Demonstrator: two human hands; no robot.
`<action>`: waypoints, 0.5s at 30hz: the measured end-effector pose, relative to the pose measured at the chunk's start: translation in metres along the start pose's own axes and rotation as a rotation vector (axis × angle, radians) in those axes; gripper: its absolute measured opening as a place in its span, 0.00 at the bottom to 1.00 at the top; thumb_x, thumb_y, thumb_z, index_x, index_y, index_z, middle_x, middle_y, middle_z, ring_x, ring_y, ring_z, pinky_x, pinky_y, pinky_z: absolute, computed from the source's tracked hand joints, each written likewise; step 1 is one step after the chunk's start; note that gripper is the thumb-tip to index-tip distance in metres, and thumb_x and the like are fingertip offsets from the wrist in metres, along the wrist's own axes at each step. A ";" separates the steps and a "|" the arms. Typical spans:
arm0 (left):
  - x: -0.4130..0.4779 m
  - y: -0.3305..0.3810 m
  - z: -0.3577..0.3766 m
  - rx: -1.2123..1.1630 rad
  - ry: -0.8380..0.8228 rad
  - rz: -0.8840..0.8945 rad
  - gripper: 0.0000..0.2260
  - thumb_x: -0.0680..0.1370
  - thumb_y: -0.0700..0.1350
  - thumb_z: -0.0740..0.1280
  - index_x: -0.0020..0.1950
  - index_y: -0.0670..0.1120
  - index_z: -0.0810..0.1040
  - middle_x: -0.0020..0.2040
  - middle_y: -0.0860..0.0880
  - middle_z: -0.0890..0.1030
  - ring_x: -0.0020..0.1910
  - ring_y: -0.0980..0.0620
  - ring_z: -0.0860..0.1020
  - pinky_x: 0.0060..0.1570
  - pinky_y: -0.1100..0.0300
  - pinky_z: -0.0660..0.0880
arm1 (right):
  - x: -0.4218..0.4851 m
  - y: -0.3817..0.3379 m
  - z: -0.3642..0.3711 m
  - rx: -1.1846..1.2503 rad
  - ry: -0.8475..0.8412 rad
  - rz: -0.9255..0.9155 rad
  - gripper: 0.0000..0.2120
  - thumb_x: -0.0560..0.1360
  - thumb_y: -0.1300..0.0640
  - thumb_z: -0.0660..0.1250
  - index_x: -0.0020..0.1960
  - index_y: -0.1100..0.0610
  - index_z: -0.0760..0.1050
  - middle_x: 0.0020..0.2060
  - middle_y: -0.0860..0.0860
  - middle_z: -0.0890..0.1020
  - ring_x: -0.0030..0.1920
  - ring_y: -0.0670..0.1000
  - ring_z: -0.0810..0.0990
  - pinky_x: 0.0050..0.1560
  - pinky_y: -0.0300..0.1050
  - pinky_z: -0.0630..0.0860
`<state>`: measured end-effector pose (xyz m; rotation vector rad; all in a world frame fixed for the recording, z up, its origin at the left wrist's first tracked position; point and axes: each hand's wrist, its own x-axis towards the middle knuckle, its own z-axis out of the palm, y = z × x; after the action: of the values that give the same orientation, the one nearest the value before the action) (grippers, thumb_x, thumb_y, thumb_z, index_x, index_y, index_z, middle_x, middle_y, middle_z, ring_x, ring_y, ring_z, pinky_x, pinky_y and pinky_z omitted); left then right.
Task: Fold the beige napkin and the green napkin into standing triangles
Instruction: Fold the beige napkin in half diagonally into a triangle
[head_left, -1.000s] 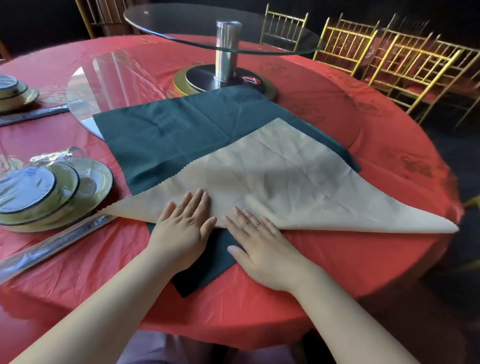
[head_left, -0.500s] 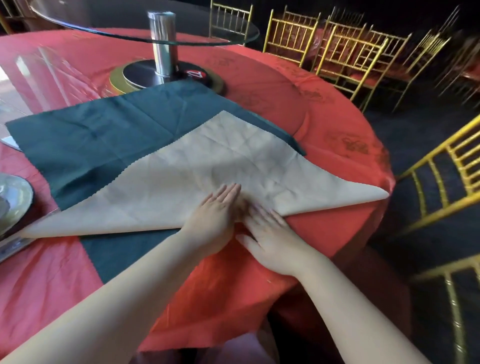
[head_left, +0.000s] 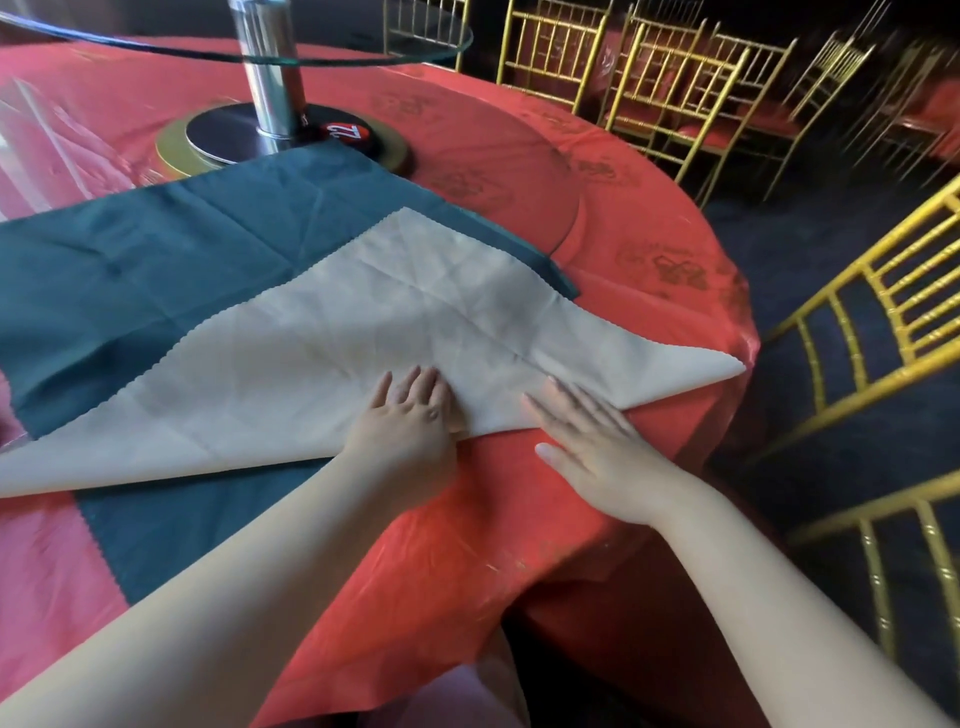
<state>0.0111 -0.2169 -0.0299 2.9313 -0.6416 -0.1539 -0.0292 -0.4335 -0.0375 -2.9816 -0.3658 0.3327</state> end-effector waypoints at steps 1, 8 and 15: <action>0.006 0.010 -0.003 -0.012 0.024 0.023 0.27 0.78 0.42 0.52 0.76 0.42 0.48 0.77 0.47 0.48 0.76 0.50 0.45 0.72 0.54 0.40 | 0.001 -0.001 0.001 0.000 0.009 -0.008 0.30 0.71 0.33 0.34 0.72 0.36 0.36 0.74 0.43 0.37 0.70 0.40 0.31 0.70 0.39 0.32; 0.038 0.055 0.020 -0.131 0.036 0.226 0.29 0.78 0.44 0.51 0.76 0.46 0.42 0.77 0.50 0.44 0.75 0.55 0.44 0.73 0.58 0.41 | 0.003 0.002 0.000 -0.014 0.039 0.001 0.27 0.81 0.46 0.47 0.76 0.53 0.45 0.76 0.48 0.41 0.74 0.43 0.37 0.73 0.40 0.35; 0.041 0.047 0.029 -0.107 0.072 0.232 0.31 0.72 0.50 0.40 0.77 0.49 0.44 0.77 0.53 0.46 0.75 0.56 0.45 0.72 0.60 0.40 | -0.010 0.055 -0.003 0.029 0.024 0.123 0.27 0.81 0.44 0.42 0.76 0.49 0.38 0.75 0.44 0.39 0.71 0.39 0.34 0.73 0.42 0.36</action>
<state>0.0253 -0.2794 -0.0539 2.7213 -0.9246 -0.0550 -0.0256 -0.4889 -0.0401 -2.9834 -0.1740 0.3103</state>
